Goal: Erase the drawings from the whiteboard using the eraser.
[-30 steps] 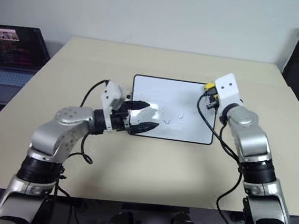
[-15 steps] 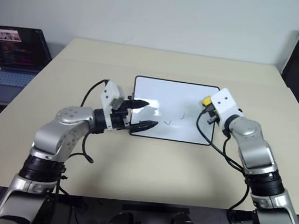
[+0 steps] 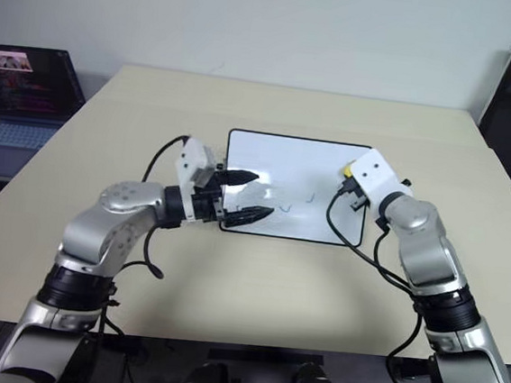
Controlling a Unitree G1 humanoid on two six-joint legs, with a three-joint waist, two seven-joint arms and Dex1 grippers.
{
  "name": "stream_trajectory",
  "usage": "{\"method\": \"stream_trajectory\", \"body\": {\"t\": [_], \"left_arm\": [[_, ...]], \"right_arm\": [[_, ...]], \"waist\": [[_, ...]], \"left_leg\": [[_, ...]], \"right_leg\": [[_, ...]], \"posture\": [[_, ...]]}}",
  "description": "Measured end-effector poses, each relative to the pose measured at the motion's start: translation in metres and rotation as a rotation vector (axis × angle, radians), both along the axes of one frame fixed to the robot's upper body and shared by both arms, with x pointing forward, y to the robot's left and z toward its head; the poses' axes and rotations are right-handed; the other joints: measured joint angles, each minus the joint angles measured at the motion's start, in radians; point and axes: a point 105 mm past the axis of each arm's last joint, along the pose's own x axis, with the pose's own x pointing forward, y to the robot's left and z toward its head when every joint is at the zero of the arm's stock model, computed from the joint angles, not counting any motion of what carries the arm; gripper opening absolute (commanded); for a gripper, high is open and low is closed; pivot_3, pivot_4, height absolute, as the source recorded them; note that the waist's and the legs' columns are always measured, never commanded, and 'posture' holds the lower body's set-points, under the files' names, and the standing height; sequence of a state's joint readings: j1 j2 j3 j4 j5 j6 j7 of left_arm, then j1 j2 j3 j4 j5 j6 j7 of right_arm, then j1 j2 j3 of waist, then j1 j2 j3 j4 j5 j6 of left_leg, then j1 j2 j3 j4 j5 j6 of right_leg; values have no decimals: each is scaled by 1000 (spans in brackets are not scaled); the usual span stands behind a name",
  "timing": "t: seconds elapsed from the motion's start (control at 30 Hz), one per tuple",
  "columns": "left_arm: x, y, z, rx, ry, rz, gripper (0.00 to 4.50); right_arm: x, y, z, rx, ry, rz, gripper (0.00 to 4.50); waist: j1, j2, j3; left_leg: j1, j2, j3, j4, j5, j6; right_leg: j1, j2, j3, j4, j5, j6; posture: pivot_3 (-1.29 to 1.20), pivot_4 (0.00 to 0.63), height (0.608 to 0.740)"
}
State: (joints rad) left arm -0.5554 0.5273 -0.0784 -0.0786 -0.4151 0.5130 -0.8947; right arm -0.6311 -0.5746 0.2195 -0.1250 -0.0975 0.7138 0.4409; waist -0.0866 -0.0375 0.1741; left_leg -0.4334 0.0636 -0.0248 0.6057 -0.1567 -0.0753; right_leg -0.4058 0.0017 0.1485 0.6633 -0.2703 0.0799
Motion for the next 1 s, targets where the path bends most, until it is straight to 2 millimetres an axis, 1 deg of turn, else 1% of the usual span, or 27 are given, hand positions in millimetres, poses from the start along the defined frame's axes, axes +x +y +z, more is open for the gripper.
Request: {"method": "stream_trajectory", "body": {"t": [0.07,0.13,0.2,0.27,0.33,0.4,0.47,0.53,0.67,0.77,0.83,0.9,1.0], "left_arm": [[-2,4,-4,13,11,7,4500],[-4,9,-7,24,17,22,4500],[-5,14,-9,28,19,39,4500],[-6,23,-11,37,21,68,4500],[-7,36,-14,43,29,106,4500],[-9,50,-16,38,40,148,4500],[-12,58,-15,15,39,171,4500],[-15,64,-14,-4,36,189,4500],[-16,72,-15,-29,36,235,4500],[-19,76,-18,-51,44,258,4500],[-22,75,-19,-57,45,260,4500],[-27,77,-26,-62,62,275,4500],[-29,79,-31,-60,76,290,4500]], "right_arm": [[-7,2,-8,-5,27,26,1090],[-10,4,-12,-5,37,43,1090],[-11,4,-13,-3,37,45,1090],[-13,6,-11,22,21,55,1090],[-18,9,-5,101,-5,73,1090],[-28,13,5,206,-33,107,1089],[-43,18,12,306,-52,158,1089],[-57,24,11,367,-41,209,1089],[-78,27,2,433,17,257,1089],[-94,29,-16,460,124,282,1089],[-103,30,-24,448,160,296,1089],[-114,30,-36,421,208,304,1089],[-119,35,-45,405,249,323,1089]], "waist": [[-1,0,0],[-2,0,0],[-1,0,0],[-1,0,0],[-1,0,0],[0,0,0],[3,0,0],[5,0,0],[7,0,0],[5,0,0],[5,0,0],[5,-1,0],[3,-1,1]], "left_leg": [[0,0,0,0,0,0],[0,0,0,0,0,0],[0,0,0,0,0,0],[0,0,0,0,0,0],[0,0,0,-1,0,0],[0,0,0,-3,0,0],[-1,0,0,-6,0,0],[-1,0,0,-8,0,0],[-1,0,-1,-9,0,0],[0,0,0,-8,0,0],[0,0,0,-8,0,0],[1,0,0,-8,0,0],[1,0,0,-8,0,0]], "right_leg": [[0,0,0,0,0,0],[0,0,0,0,0,0],[0,0,0,1,0,0],[-1,0,0,1,0,0],[-1,0,0,0,0,0],[-1,0,0,-1,-1,0],[-2,0,0,-1,-2,1],[-2,0,-2,-1,-2,2],[-2,-1,-2,-1,-4,-1],[-2,-1,-1,-1,-4,-1],[-2,-1,-1,-1,-4,-2],[-2,-1,-1,-1,-4,-2],[-3,-1,-1,-1,-4,-2]], "posture": [[0,150,740],[0,150,740],[0,150,740],[0,150,740],[0,150,740],[0,150,740],[0,150,740],[0,150,740],[0,150,740],[0,150,740],[0,150,740],[0,150,740],[0,150,740]]}}
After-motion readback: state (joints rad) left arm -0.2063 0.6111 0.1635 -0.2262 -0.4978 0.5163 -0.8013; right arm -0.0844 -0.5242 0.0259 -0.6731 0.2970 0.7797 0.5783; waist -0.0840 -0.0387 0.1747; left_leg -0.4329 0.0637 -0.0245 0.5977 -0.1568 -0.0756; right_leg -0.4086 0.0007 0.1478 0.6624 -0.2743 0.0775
